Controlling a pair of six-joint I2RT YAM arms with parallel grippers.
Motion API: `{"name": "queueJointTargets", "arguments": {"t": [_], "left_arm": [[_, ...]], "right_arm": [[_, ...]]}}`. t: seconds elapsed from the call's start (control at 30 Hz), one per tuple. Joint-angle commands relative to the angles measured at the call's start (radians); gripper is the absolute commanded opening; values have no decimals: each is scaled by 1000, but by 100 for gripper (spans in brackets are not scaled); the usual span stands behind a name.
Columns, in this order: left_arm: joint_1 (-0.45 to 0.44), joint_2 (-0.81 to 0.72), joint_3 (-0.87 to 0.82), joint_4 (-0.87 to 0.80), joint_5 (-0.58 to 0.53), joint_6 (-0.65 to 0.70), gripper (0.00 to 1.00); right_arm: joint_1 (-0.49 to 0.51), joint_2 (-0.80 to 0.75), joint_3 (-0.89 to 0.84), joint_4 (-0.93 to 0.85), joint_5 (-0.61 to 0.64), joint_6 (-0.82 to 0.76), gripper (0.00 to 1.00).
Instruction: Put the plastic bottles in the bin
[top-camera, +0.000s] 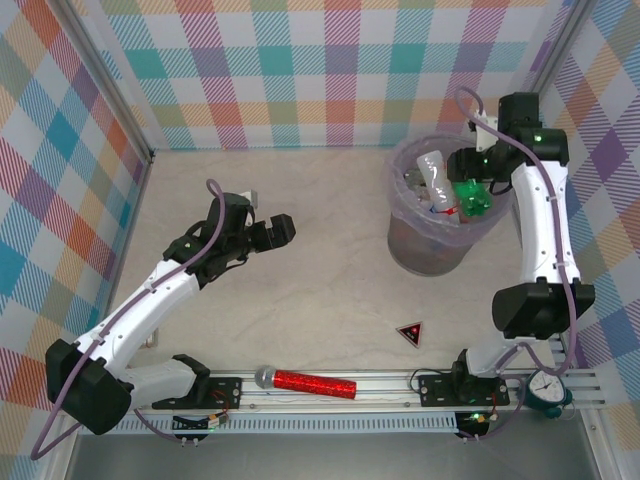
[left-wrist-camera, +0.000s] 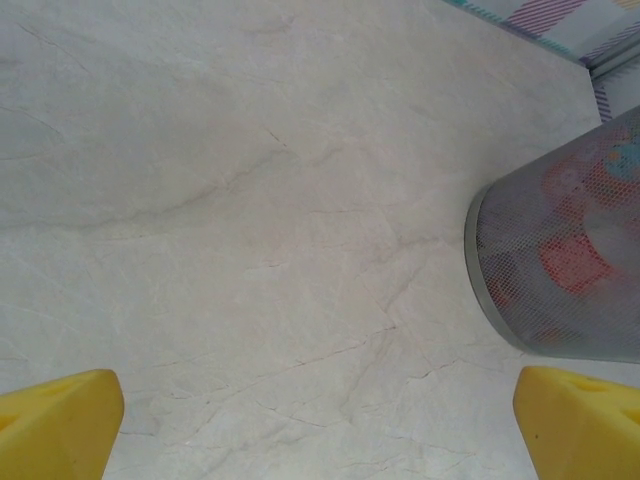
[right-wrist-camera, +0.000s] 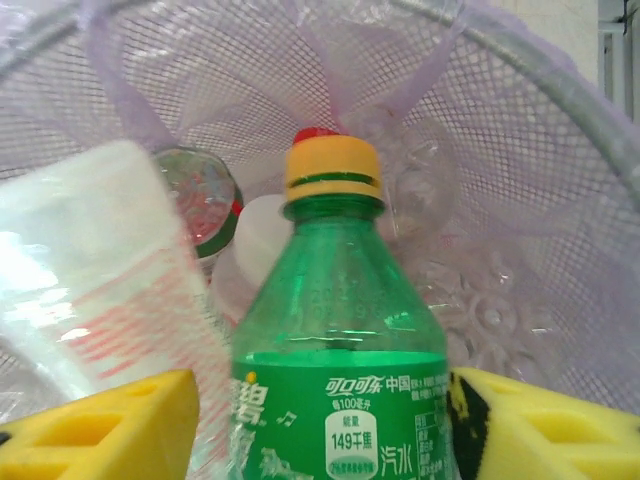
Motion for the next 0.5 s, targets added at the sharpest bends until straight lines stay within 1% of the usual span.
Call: {"name": "queueJointTargets", "arguments": {"t": [0.0, 0.07, 0.1, 0.13, 0.2, 0.33, 0.4, 0.47], "left_arm": [[-6, -4, 41, -1, -25, 42, 100], [-6, -1, 51, -1, -27, 48, 100], [-6, 2, 55, -4, -27, 49, 100], [-6, 5, 60, -5, -26, 51, 100], [-6, 11, 66, -6, -19, 55, 100], [-6, 20, 71, -4, -8, 56, 100], [-5, 18, 73, -4, -5, 58, 100], [-4, 13, 79, -13, 0, 60, 100]], "right_arm": [[4, 1, 117, -91, -12, 38, 71], [2, -7, 127, -86, 17, 49, 74], [-8, -14, 125, -81, 36, 55, 74], [-34, -19, 124, -77, 27, 70, 75], [-98, -30, 110, -54, -18, 106, 78], [-231, -43, 67, 2, -84, 171, 80], [-281, -34, 48, 20, -146, 188, 82], [-308, -6, 44, 22, -221, 180, 86]]}}
